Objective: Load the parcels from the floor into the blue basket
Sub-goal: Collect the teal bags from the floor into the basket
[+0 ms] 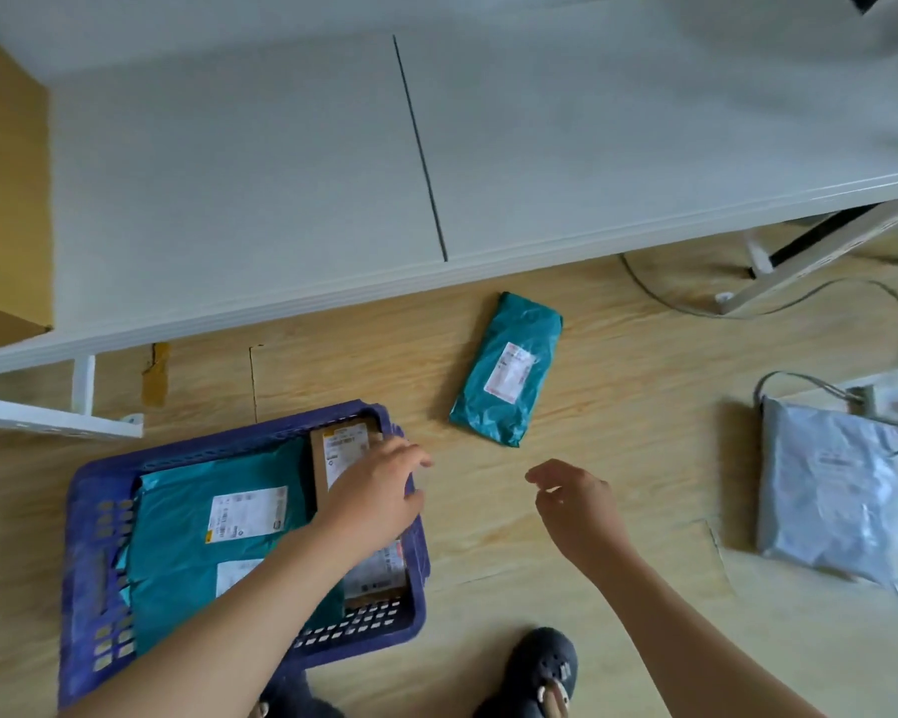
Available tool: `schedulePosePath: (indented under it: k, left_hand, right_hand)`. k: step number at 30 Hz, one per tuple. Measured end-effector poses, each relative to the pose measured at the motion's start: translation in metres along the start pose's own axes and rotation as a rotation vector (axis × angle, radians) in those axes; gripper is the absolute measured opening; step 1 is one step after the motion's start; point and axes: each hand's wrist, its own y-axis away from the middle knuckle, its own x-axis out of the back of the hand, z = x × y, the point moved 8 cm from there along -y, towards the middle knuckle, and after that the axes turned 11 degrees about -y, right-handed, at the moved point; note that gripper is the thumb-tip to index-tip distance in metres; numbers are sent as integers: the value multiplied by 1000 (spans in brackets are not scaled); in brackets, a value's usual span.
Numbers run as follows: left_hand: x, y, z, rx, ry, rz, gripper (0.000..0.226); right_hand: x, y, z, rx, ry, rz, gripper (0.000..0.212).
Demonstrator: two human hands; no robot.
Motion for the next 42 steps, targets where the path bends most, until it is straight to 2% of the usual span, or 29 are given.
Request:
schedulePosePath:
  k: [3, 8, 13, 17, 21, 24, 27, 32, 35, 38, 40, 42]
  left_hand:
    - [-9, -17, 34, 35, -4, -46, 38]
    - [-15, -46, 80, 64, -21, -71, 39]
    - [-20, -82, 102, 26, -67, -66, 42]
    - [-27, -122, 97, 35, -73, -47, 48]
    - [-53, -182, 77, 54, -86, -47, 52]
    - [-82, -239, 55, 59, -96, -34, 56]
    - [-112, -291, 31, 85, -85, -34, 59]
    - [-154, -346, 3, 81, -63, -29, 59]
    - [-176, -361, -15, 65, -58, -28, 59]
    - [-186, -368, -30, 75, -58, -26, 59]
    - [-191, -368, -37, 86, -58, -39, 59]
    - [-190, -364, -43, 100, -70, -39, 58]
  right_hand:
    - [33, -9, 35, -71, 2, -23, 35]
    - [85, -30, 66, -86, -3, -5, 31]
    - [93, -63, 87, -171, 8, -39, 32]
    - [74, -99, 102, -289, -90, -97, 34]
    - [38, -162, 131, -404, -303, -69, 40]
    - [-7, -223, 150, -413, -432, -94, 45]
    - [-59, -283, 171, -435, -506, -118, 60]
    - [-98, -347, 199, -523, -608, 42, 69]
    - [-123, -369, 210, -578, -857, 99, 61]
    - [-147, -384, 218, -678, -1084, 123, 29]
    - [-156, -386, 222, -732, -1139, 147, 17]
    - [-158, -381, 220, -723, -1120, 157, 15]
